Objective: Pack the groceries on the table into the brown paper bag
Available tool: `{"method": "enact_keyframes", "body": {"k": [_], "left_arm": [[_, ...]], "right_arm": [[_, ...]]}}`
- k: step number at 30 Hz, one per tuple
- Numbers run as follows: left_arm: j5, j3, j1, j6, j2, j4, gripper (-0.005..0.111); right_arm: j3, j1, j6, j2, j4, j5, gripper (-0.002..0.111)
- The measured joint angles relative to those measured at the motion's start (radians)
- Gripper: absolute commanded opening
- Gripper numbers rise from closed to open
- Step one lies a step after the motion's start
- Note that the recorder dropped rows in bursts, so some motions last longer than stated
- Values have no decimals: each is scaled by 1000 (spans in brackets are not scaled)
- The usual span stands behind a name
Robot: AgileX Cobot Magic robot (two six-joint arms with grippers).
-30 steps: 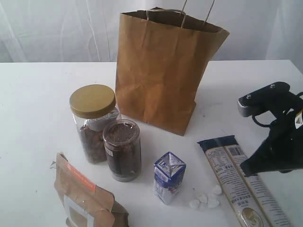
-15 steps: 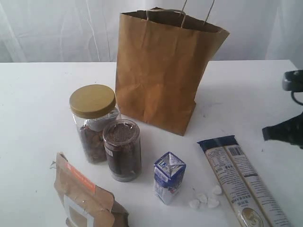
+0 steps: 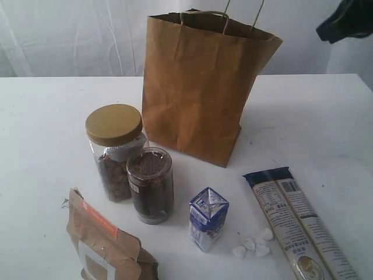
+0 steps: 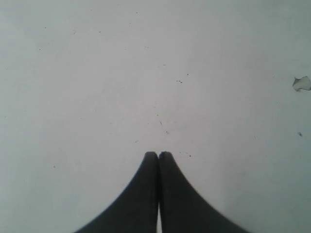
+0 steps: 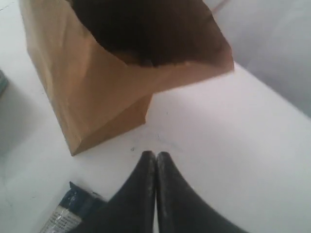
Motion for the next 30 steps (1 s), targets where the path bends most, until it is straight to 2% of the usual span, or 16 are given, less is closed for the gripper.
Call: {"method": "enact_keyframes", "body": {"k": [3, 5, 10, 12, 17, 25, 30], "left_arm": [[0, 0, 0, 0, 0, 0, 0], [0, 0, 0, 0, 0, 0, 0], [-2, 0, 0, 0, 0, 0, 0], [-2, 0, 0, 0, 0, 0, 0], [-2, 0, 0, 0, 0, 0, 0], [-10, 0, 0, 0, 0, 0, 0], [-12, 0, 0, 0, 0, 0, 0]], "right_arm": [[-60, 0, -126, 42, 97, 35, 8], [-70, 0, -204, 59, 168, 65, 22], [-72, 0, -286, 78, 210, 162, 68], [-72, 7, -293, 80, 212, 164, 75], [-72, 77, -320, 80, 212, 97, 76], [-76, 237, -482, 129, 218, -114, 76], [-76, 278, -486, 187, 220, -144, 76]]}}
